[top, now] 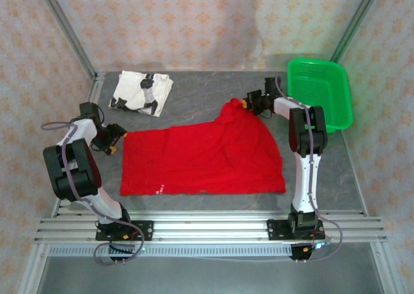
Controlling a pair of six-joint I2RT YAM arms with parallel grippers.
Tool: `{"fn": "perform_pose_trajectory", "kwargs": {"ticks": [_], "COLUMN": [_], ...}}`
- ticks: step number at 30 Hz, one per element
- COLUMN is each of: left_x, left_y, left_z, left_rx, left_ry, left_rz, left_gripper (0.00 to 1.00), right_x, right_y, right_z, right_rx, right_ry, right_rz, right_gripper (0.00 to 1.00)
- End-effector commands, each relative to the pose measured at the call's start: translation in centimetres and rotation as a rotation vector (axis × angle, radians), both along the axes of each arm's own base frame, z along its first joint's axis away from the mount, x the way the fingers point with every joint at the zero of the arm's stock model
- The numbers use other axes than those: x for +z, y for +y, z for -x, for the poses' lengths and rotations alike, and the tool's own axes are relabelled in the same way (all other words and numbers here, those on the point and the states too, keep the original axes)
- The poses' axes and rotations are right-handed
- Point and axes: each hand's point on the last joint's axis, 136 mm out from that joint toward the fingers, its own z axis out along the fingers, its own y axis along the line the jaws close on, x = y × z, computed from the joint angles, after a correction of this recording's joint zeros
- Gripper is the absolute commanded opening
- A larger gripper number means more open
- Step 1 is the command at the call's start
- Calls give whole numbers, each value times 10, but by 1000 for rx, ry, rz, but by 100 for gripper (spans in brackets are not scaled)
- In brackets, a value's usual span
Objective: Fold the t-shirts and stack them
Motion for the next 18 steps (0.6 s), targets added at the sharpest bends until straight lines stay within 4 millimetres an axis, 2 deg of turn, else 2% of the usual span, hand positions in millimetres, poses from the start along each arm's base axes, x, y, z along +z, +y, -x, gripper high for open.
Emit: {"fn": "perform_pose_trajectory", "kwargs": {"ticks": [1,7,9,12,13,18], "left_x": [8,-4,-9,-9,-23,-39], "left_y": [11,17,14,9,6,-3], "left_z": [-35,-58,-61,-62,-58,-51], "left_rx": [26,8,-7,-39,-48,-76], "left_ry": [-82,-81,-59,-37,6,79], "left_rz": [10,31,35,19,24,21], "left_gripper": [65,53,53,52,52,49], "right_x": [31,25,24,24,24,25], "right_y": [1,2,1,1,1,1], "right_z": [-1,2,3,5,5,3], "right_rx": [28,34,32,33,32,29], "right_ry": [-54,-53,-49,-48,-48,-51], "right_rz": [5,1,3,6,7,9], "right_gripper": [0,0,0,0,0,0]}}
